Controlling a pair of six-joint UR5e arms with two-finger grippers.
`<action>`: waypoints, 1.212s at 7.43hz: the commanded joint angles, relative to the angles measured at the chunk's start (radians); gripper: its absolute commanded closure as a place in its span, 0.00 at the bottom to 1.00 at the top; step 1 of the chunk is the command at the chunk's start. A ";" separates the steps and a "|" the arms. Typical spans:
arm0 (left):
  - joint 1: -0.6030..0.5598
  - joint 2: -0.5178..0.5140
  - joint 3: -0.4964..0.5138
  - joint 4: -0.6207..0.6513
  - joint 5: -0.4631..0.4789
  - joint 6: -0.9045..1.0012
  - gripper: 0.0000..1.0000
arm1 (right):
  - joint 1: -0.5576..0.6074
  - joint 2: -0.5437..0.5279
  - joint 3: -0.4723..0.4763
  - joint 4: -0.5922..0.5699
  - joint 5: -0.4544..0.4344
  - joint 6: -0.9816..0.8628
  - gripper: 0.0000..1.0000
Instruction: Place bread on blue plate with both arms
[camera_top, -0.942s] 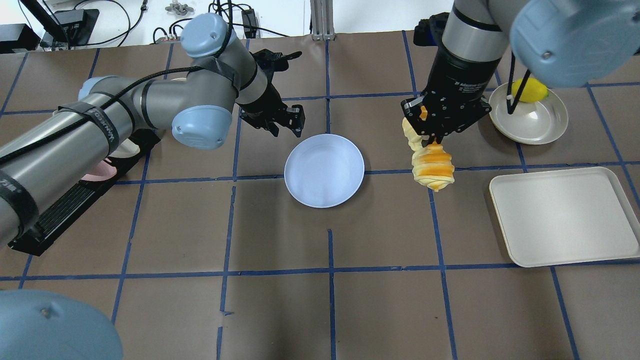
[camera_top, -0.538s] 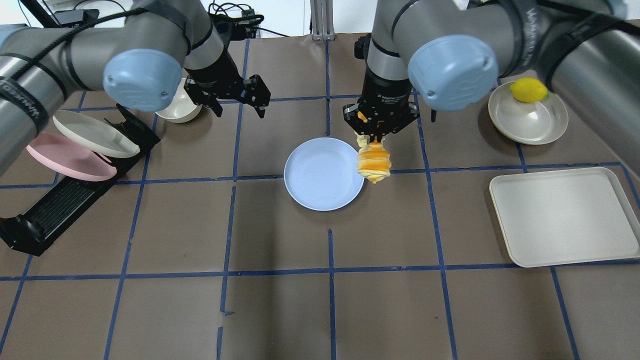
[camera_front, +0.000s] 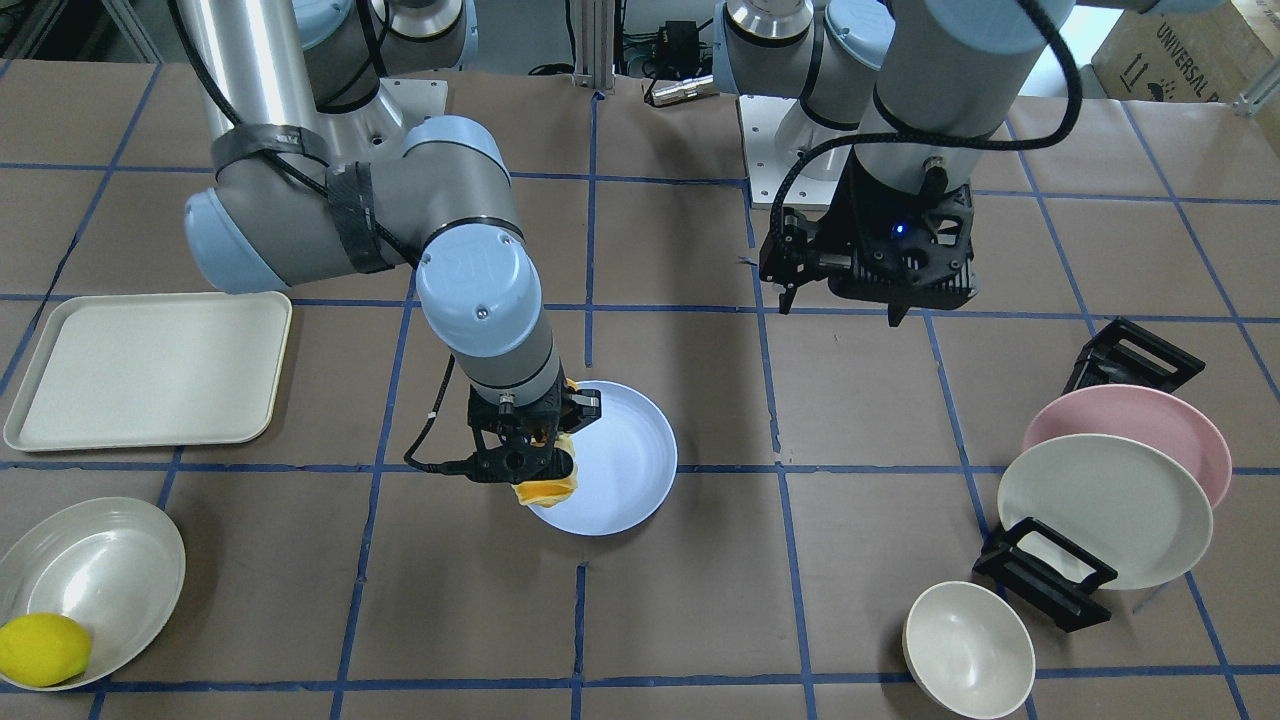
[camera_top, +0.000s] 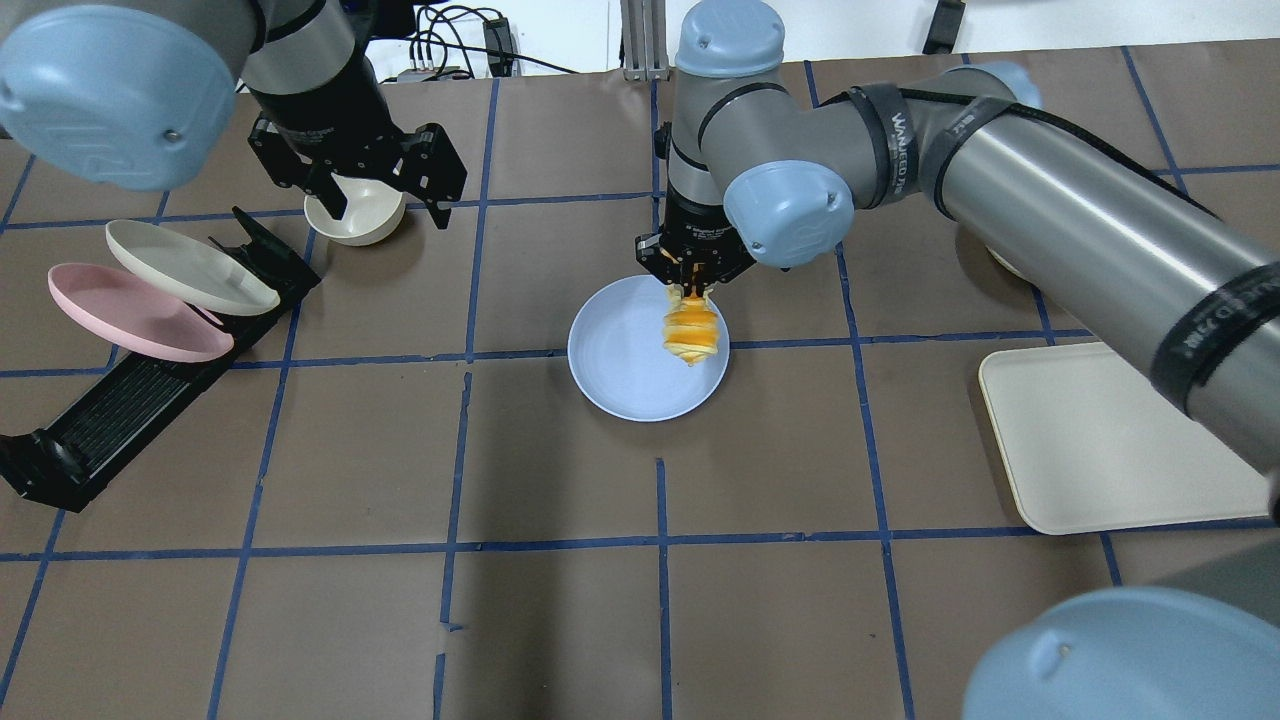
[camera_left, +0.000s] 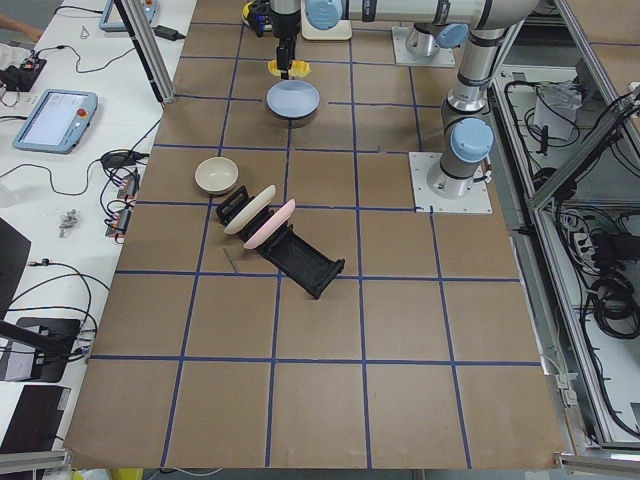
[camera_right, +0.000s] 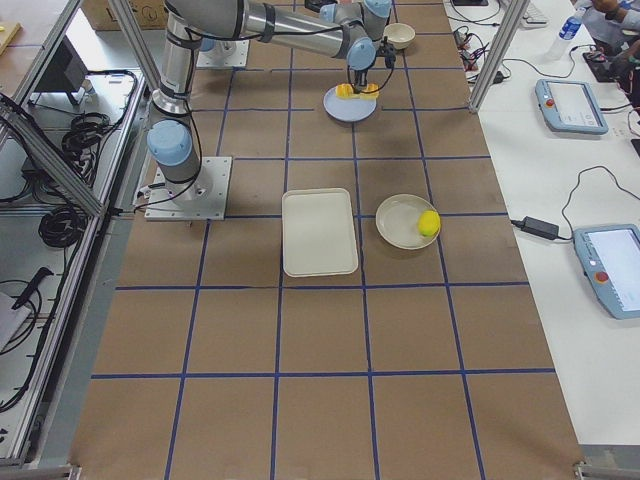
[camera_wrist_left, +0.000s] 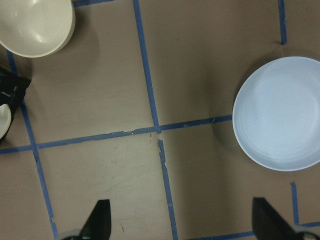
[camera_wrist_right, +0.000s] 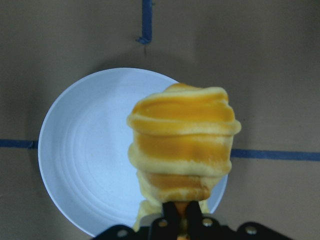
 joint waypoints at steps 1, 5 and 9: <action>0.007 0.010 0.028 -0.057 -0.008 0.000 0.00 | 0.007 0.066 0.006 -0.109 0.024 0.018 0.83; 0.068 0.046 0.018 -0.109 -0.007 0.005 0.00 | 0.009 0.051 0.002 -0.030 0.010 0.095 0.00; 0.065 0.046 0.018 -0.107 -0.008 -0.006 0.00 | -0.092 -0.125 0.018 0.092 -0.040 -0.172 0.03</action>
